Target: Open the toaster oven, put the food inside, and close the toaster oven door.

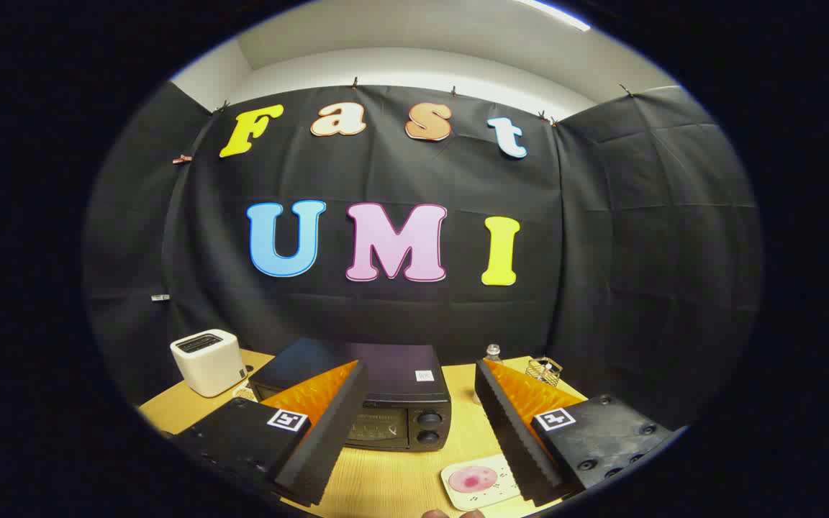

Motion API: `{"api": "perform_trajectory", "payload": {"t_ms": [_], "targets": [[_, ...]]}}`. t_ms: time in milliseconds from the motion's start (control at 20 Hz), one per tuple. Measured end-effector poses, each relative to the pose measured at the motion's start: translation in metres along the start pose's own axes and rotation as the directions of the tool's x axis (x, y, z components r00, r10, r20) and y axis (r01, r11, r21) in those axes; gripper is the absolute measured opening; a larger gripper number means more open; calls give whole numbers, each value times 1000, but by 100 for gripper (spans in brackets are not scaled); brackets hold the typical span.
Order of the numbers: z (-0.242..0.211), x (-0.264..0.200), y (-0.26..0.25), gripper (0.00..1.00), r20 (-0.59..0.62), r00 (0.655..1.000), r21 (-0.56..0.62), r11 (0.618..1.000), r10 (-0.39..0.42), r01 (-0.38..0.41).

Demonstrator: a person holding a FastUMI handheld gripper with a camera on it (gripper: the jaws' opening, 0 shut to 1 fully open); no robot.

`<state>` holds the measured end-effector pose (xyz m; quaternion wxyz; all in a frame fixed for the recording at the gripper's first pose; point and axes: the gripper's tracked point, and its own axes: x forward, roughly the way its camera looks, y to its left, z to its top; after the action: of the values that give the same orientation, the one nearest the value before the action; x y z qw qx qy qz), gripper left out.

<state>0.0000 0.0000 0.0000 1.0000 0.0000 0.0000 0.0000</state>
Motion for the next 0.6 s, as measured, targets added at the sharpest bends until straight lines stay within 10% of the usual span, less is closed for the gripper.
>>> {"api": "perform_trajectory", "payload": {"t_ms": [600], "targets": [[-13, -5, 4, 98, -23, 1000, -9, 1000, -3, 2]]}}
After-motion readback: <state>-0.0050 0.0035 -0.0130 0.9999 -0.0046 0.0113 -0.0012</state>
